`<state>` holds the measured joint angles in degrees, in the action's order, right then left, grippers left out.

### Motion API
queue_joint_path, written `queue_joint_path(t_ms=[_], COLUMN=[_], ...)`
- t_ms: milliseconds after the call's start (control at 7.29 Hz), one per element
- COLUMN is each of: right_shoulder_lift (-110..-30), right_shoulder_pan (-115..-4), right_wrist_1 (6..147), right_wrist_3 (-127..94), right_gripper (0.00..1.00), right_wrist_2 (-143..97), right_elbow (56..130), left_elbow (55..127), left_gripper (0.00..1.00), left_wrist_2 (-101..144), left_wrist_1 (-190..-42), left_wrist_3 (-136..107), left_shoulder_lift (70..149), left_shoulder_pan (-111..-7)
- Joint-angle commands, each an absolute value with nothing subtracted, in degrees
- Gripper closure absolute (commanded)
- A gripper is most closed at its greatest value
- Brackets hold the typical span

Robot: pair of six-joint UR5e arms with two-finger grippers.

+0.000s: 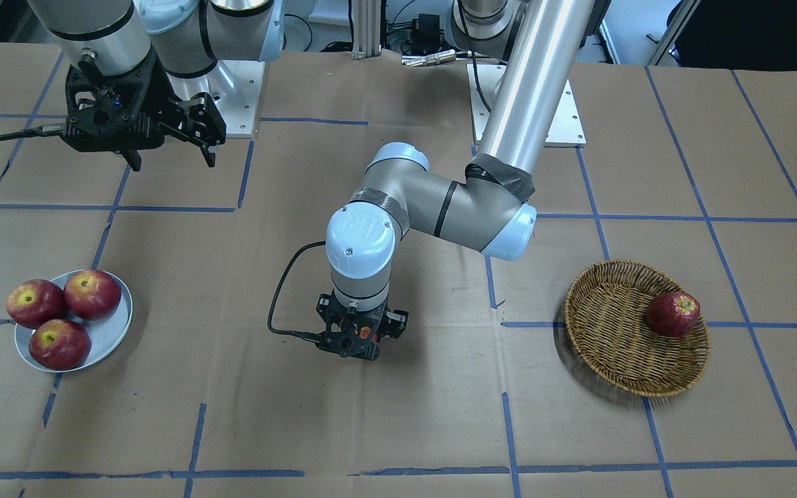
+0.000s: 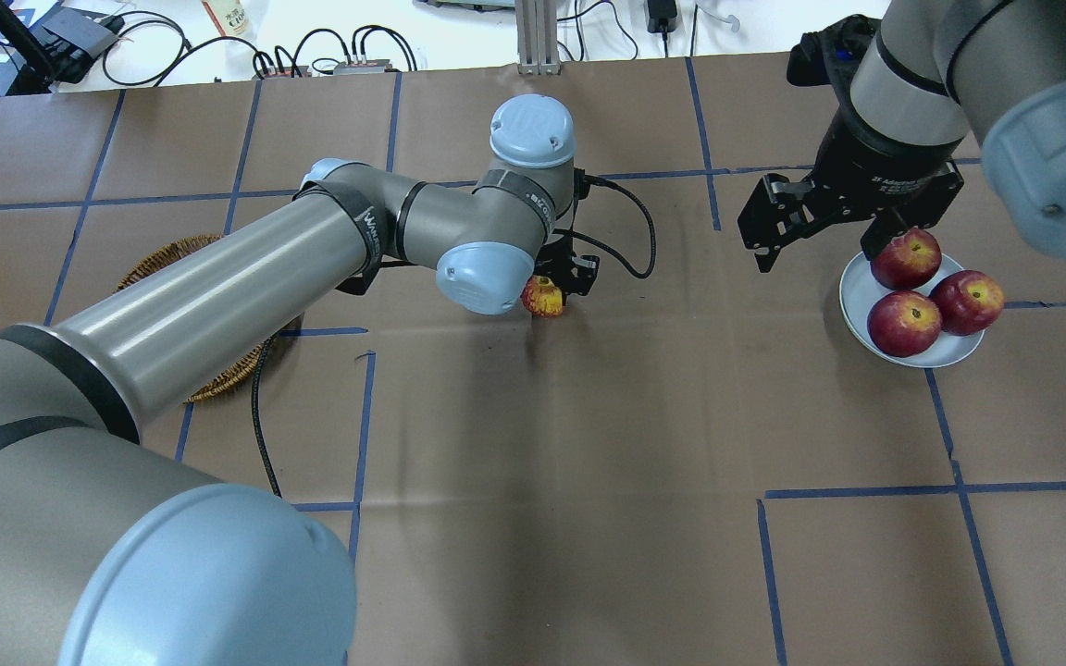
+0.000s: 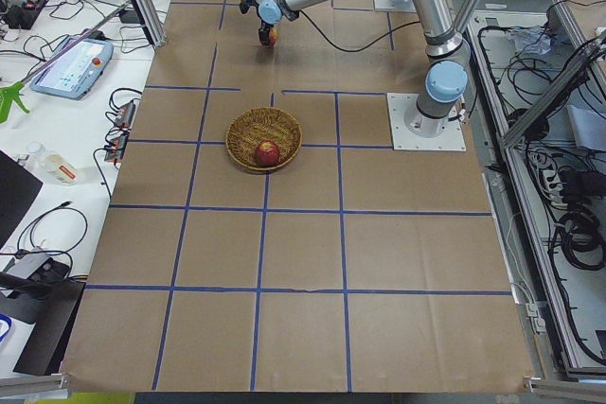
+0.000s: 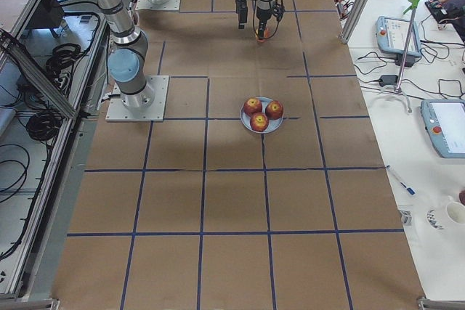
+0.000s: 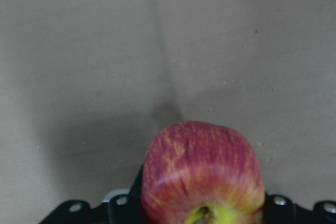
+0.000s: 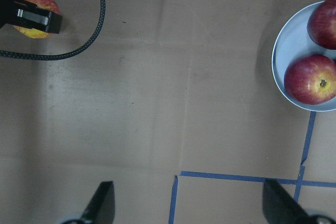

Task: Transfer apple from basket to plate
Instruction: 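Carry the apple with the left gripper toward the table center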

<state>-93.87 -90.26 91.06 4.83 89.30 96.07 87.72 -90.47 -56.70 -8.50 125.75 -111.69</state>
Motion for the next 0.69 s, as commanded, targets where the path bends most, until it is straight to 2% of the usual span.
queue_joint_path(t_ms=[0,275,412,549], right_shoulder_lift=[-93.9,-93.9,-93.9,-93.8], right_shoulder_pan=[-90.3,-90.3,-90.3,-90.3], right_wrist_1=[91.1,91.1,91.1,91.1], right_wrist_3=[4.8,4.9,4.9,4.9], right_gripper=[0.00,0.00,0.00,0.00], right_wrist_2=[89.3,89.4,89.4,89.4], right_elbow=[96.1,96.1,96.2,96.2], left_elbow=[87.9,87.9,87.8,87.5], left_gripper=[0.47,0.10,0.01,0.01], left_wrist_2=[-90.4,-90.4,-90.5,-90.9], left_wrist_1=[-56.7,-56.7,-56.7,-57.0], left_wrist_3=[-8.5,-8.6,-8.6,-8.6], left_shoulder_lift=[125.9,125.9,125.8,125.5], left_shoulder_pan=[-111.7,-111.7,-111.7,-111.8])
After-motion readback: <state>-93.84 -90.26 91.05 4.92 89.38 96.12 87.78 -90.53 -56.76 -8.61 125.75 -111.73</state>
